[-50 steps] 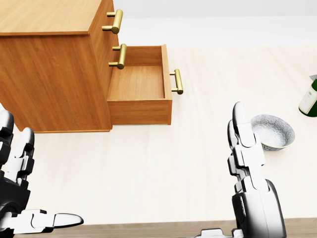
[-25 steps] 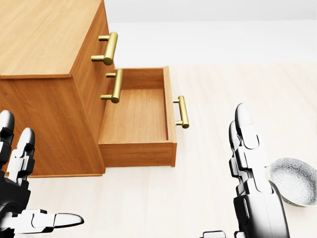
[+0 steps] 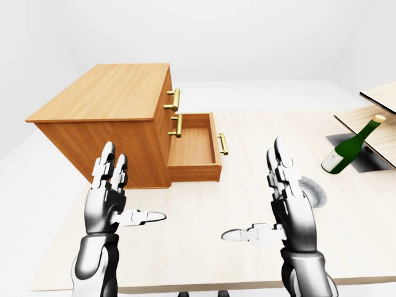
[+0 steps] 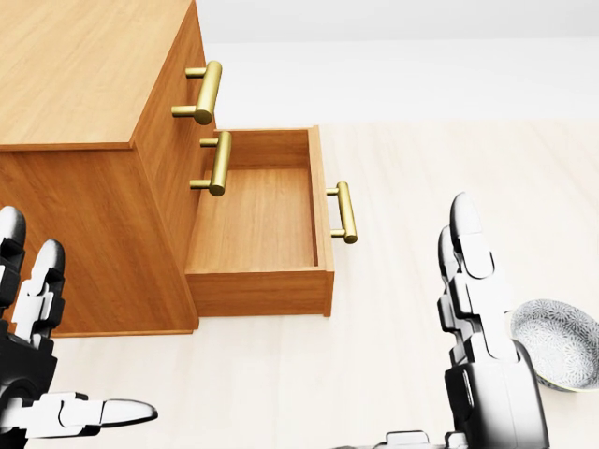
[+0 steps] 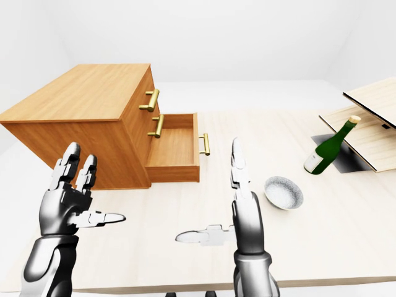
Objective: Put the bowl on top of the cabinet.
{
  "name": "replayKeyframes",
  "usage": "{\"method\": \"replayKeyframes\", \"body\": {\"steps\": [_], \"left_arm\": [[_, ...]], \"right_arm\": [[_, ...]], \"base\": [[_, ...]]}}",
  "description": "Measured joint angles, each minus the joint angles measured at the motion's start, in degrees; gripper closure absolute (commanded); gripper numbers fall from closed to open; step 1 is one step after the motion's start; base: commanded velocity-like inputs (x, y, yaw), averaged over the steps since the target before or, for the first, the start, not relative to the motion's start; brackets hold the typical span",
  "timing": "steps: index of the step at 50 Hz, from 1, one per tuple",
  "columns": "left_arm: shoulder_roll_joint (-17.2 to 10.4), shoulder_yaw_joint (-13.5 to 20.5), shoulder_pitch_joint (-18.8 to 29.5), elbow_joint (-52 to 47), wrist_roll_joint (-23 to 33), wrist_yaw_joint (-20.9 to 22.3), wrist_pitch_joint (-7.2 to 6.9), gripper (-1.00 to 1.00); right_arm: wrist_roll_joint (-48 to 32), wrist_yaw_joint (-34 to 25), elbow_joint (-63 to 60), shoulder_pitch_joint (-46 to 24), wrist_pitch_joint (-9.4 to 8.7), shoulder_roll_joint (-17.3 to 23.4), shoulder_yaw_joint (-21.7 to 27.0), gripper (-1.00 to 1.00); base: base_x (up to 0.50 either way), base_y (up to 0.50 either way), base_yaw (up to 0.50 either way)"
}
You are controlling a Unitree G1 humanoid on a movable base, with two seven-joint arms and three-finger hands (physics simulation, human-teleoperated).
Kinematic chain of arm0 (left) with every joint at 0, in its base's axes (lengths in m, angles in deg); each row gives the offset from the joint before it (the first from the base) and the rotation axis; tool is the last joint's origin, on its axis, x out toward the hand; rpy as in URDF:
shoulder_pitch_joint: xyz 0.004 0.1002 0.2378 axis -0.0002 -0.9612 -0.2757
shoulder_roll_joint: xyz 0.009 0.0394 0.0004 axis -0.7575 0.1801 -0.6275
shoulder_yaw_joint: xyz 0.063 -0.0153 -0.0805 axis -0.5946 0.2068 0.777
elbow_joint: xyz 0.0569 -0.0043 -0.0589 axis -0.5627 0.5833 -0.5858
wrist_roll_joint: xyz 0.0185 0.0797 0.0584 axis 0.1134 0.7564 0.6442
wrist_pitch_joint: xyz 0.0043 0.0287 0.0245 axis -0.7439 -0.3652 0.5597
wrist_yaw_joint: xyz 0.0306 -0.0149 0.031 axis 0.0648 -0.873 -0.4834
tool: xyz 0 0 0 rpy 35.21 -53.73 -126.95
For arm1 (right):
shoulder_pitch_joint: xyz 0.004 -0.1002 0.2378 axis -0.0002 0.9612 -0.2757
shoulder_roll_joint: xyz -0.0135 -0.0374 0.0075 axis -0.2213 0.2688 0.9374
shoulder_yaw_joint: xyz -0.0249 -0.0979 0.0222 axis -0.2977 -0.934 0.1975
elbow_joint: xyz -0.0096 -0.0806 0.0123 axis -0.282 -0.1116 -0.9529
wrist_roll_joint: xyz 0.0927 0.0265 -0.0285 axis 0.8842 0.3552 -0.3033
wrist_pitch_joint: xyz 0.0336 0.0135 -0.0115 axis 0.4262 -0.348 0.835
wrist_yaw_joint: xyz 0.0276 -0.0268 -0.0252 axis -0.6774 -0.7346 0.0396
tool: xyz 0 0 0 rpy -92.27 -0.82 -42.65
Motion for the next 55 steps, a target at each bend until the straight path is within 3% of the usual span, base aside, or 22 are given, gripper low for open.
{"method": "replayKeyframes", "body": {"steps": [12, 23, 32, 39, 48, 55], "left_arm": [[-0.15, 0.1, 0.38, 0.35, -0.03, -0.19, 0.0, -1.0], [-0.21, 0.04, 0.58, 0.71, 0.03, -0.36, 0.0, -1.0], [-0.31, 0.06, 0.84, 0.94, 0.03, -0.53, 0.0, -1.0], [-0.36, 0.03, 0.96, 0.98, 0.05, -0.66, 0.0, -1.0], [-0.44, 0.06, 1.24, 1.24, 0.08, -0.81, 0.0, -1.0], [-0.56, 0.12, 1.54, 1.57, 0.04, -0.96, 0.0, -1.0]], "right_arm": [[-7.5, -4.05, -8.23, -2.64, 0.0, 0.16, 1.55, -1.0], [-24.66, -20.19, -12.89, -8.75, 0.0, -0.51, 7.07, -1.0], [-36.99, -34.08, -12.89, -12.24, 0.0, -0.74, 15.05, -1.0], [-42.67, -41.58, -12.89, -12.38, 0.0, -1.23, 22.81, -1.0], [-46.57, -47.1, -11.42, -11.88, 0.0, -1.57, 31.0, -1.0], [-47.73, -47.1, -8.87, -11.61, 0.0, -1.36, 35.83, -1.0]], "base": [[0.0, 0.0, 0.0], [0.0, 0.0, 0.0], [0.0, 0.0, 0.0], [0.0, 0.0, 0.0], [0.0, 0.0, 0.0], [0.0, 0.0, 0.0]]}}
